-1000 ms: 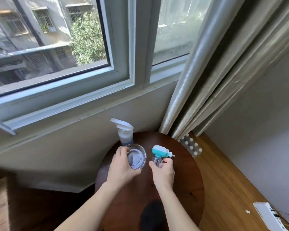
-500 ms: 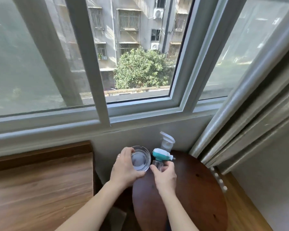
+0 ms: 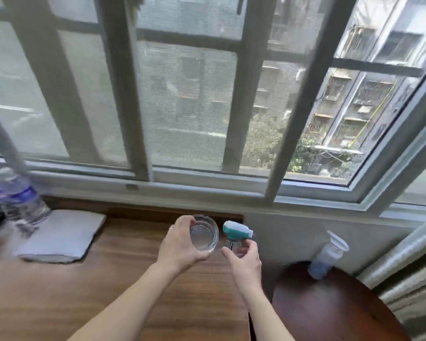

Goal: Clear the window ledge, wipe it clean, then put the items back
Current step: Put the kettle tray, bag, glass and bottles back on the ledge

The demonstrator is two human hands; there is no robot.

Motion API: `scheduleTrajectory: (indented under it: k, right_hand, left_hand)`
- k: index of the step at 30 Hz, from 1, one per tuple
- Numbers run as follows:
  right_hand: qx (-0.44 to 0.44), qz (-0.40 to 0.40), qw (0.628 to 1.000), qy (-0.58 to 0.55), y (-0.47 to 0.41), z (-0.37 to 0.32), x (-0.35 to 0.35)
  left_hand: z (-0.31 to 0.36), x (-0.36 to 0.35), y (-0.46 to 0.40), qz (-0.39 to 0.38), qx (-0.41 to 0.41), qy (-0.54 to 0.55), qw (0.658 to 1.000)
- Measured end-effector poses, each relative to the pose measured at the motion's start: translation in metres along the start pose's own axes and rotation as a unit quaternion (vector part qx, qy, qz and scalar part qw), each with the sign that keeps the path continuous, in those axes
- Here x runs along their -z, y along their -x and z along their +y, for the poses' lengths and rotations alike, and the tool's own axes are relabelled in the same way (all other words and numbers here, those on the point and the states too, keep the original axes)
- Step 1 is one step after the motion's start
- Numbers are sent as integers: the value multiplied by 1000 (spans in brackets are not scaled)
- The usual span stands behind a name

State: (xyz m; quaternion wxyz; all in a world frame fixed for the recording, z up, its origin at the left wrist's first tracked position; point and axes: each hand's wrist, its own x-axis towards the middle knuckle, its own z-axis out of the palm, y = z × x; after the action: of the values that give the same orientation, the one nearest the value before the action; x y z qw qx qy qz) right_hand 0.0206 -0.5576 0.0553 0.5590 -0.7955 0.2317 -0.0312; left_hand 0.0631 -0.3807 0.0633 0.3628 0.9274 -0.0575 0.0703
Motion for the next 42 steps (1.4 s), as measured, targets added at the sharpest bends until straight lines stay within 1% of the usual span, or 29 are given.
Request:
scheduleTrajectory:
  k: [4, 8, 13, 20, 25, 30, 34, 39, 42]
  right_hand:
    - [24, -54, 998, 14, 42, -29, -72]
    - [48, -81, 995, 17, 74, -50, -140]
    - [73, -132, 988, 22, 107, -72, -207]
    - [107, -202, 973, 40, 116, -103, -292]
    - [126, -240, 961, 51, 102, -115, -353]
    - [136, -255, 955, 62, 99, -119, -398]
    - [134, -263, 953, 76, 109, -121, -425]
    - [114, -246, 960, 78, 126, -128, -462]
    - [98, -211, 970, 74, 140, -132, -486]
  left_hand:
    - [-59, 64, 21, 20, 20, -12, 1000]
    - [-118, 121, 41, 38, 45, -19, 998]
    - [-186, 180, 63, 58, 114, -15, 992]
    - [-260, 230, 66, 91, 196, 7, 976]
    - [-304, 248, 56, 109, 244, -21, 963]
    - [-346, 267, 53, 107, 275, -32, 955]
    - [-376, 287, 58, 100, 283, -38, 953]
    - [-421, 311, 52, 63, 262, -33, 962]
    - [-444, 318, 46, 29, 223, -18, 974]
